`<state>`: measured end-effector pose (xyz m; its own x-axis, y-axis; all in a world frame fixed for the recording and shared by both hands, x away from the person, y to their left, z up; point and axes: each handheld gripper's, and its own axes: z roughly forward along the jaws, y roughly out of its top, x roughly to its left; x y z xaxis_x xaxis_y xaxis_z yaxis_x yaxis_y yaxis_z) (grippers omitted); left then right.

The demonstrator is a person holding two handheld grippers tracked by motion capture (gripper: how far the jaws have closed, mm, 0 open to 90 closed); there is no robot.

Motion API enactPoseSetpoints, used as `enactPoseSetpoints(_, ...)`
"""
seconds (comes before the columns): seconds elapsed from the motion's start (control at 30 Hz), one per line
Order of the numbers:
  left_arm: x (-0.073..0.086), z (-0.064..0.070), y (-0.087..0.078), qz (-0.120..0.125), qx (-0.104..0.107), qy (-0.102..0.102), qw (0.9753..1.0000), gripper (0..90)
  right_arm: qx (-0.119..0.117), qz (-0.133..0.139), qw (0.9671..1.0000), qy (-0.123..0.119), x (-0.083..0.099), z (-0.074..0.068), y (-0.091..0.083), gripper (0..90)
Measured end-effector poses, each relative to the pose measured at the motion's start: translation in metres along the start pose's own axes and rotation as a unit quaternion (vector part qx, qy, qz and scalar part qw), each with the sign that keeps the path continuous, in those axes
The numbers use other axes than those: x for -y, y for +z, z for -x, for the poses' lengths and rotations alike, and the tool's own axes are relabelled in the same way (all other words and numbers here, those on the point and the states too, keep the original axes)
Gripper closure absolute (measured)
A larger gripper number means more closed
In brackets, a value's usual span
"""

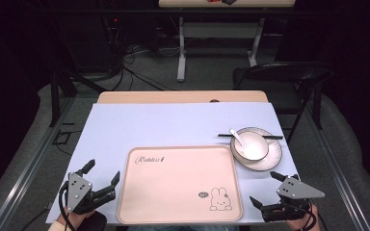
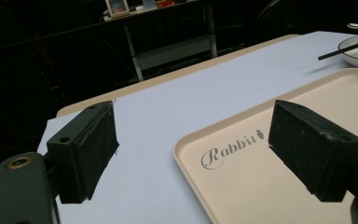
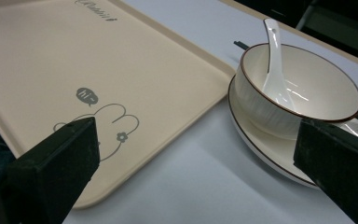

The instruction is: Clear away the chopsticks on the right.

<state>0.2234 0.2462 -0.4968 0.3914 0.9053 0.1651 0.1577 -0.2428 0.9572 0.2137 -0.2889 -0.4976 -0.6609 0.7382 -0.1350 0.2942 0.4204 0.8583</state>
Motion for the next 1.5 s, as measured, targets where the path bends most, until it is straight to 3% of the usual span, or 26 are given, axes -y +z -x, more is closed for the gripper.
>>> enactPoseSetpoints(0.13, 0.0, 0.0, 0.0, 0.0, -0.001, 0.0, 1.0, 15.3, -0.01, -0.016, 0.9997, -0.014, -0.002, 0.002, 0.002, 0.1)
enactPoseSetpoints(0.2, 0.0, 0.0, 0.001, -0.002, -0.001, 0.001, 1.0, 15.3, -0.007, -0.037, 0.999, -0.022, -0.006, 0.004, 0.003, 1.1)
enactPoseSetpoints(0.3, 0.0, 0.001, 0.001, -0.006, 0.001, 0.001, 1.0, 15.3, -0.004, -0.04, 0.9989, -0.024, -0.009, 0.007, 0.002, 1.5)
enactPoseSetpoints(0.5, 0.0, 0.0, 0.001, -0.003, -0.001, 0.0, 1.0, 15.3, -0.02, -0.076, 0.9958, -0.046, -0.026, 0.025, -0.002, 0.0)
enactPoseSetpoints(0.6, 0.0, 0.0, 0.001, -0.003, -0.001, 0.0, 1.0, 15.3, -0.04, -0.105, 0.991, -0.073, -0.046, 0.042, -0.001, 0.0)
enactPoseSetpoints(0.63, 0.0, 0.0, 0.001, -0.004, -0.001, 0.0, 1.0, 15.3, -0.036, -0.113, 0.9898, -0.08, -0.051, 0.047, 0.0, 0.0)
enactPoseSetpoints(0.7, 0.0, 0.001, 0.001, -0.005, 0.0, 0.0, 1.0, 15.3, -0.042, -0.117, 0.9887, -0.084, -0.055, 0.052, 0.001, 0.0)
enactPoseSetpoints(0.8, 0.0, 0.0, 0.001, -0.004, 0.001, 0.001, 1.0, 15.3, -0.055, -0.139, 0.9837, -0.1, -0.072, 0.073, 0.006, 0.0)
enactPoseSetpoints(0.83, 0.0, 0.0, 0.001, -0.004, 0.001, 0.001, 1.0, 15.3, -0.055, -0.139, 0.9837, -0.1, -0.072, 0.073, 0.006, 0.0)
enactPoseSetpoints(0.87, 0.0, 0.0, 0.001, -0.003, 0.0, -0.001, 1.0, 15.3, -0.053, -0.146, 0.9815, -0.112, -0.079, 0.083, 0.009, 0.0)
enactPoseSetpoints(1.0, 0.0, 0.0, 0.001, -0.004, -0.001, 0.0, 1.0, 15.3, -0.063, -0.15, 0.9791, -0.122, -0.095, 0.1, 0.014, 0.0)
enactPoseSetpoints(1.03, 0.0, 0.0, 0.001, -0.004, 0.0, 0.0, 1.0, 15.3, -0.063, -0.15, 0.9791, -0.122, -0.095, 0.1, 0.014, 0.0)
enactPoseSetpoints(1.17, 0.0, 0.0, 0.001, -0.004, 0.001, 0.001, 1.0, 15.3, -0.064, -0.164, 0.9773, -0.119, -0.113, 0.126, 0.025, 0.0)
enactPoseSetpoints(1.33, 0.0, 0.0, 0.001, -0.004, 0.001, 0.0, 1.0, 15.3, -0.066, -0.181, 0.9741, -0.118, -0.123, 0.148, 0.039, 0.0)
enactPoseSetpoints(1.37, 0.0, 0.0, 0.001, -0.004, 0.001, 0.0, 1.0, 15.3, -0.068, -0.19, 0.9724, -0.117, -0.125, 0.16, 0.046, 0.0)
enactPoseSetpoints(1.43, 0.0, 0.0, 0.001, -0.004, 0.001, 0.0, 1.0, 15.3, -0.069, -0.195, 0.9718, -0.113, -0.126, 0.165, 0.05, 0.0)
enactPoseSetpoints(1.5, 0.0, 0.0, 0.001, -0.004, 0.001, 0.0, 1.0, 15.3, -0.072, -0.216, 0.9682, -0.104, -0.127, 0.181, 0.064, 0.0)
